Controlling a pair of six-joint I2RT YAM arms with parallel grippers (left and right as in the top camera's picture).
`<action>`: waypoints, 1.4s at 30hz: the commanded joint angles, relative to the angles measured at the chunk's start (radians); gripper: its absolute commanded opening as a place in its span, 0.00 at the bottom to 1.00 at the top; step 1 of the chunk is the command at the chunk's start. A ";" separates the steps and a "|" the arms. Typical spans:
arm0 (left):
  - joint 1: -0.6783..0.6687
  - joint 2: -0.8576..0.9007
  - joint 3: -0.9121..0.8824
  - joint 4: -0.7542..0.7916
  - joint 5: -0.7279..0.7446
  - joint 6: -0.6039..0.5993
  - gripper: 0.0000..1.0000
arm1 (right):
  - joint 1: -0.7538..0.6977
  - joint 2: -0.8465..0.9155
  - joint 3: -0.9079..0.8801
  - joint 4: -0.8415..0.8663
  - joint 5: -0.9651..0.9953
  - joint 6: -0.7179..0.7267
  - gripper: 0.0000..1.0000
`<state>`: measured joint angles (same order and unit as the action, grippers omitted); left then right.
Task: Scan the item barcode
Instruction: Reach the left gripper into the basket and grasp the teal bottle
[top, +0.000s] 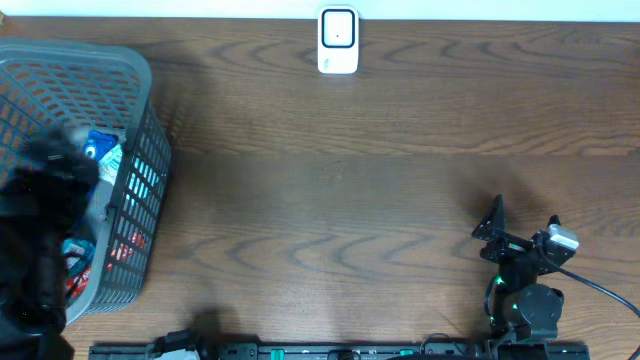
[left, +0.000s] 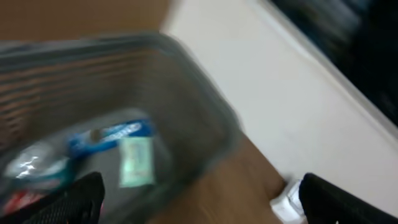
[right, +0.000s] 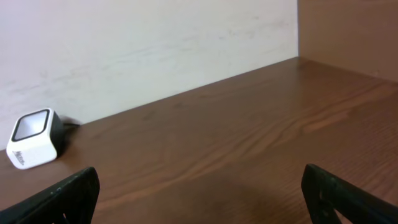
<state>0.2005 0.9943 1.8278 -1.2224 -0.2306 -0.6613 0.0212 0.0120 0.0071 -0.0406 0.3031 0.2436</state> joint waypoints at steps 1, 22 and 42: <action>0.073 0.095 0.014 -0.076 -0.168 -0.276 1.00 | 0.011 -0.005 -0.002 -0.004 -0.002 -0.013 0.99; 0.303 0.550 0.013 -0.415 -0.148 -1.017 1.00 | 0.011 -0.005 -0.002 -0.005 -0.002 -0.013 0.99; 0.362 0.686 -0.146 -0.385 -0.119 -1.181 1.00 | 0.011 -0.005 -0.002 -0.005 -0.002 -0.013 0.99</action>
<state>0.5556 1.6775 1.7222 -1.6066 -0.3439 -1.7992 0.0212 0.0120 0.0071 -0.0406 0.3031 0.2436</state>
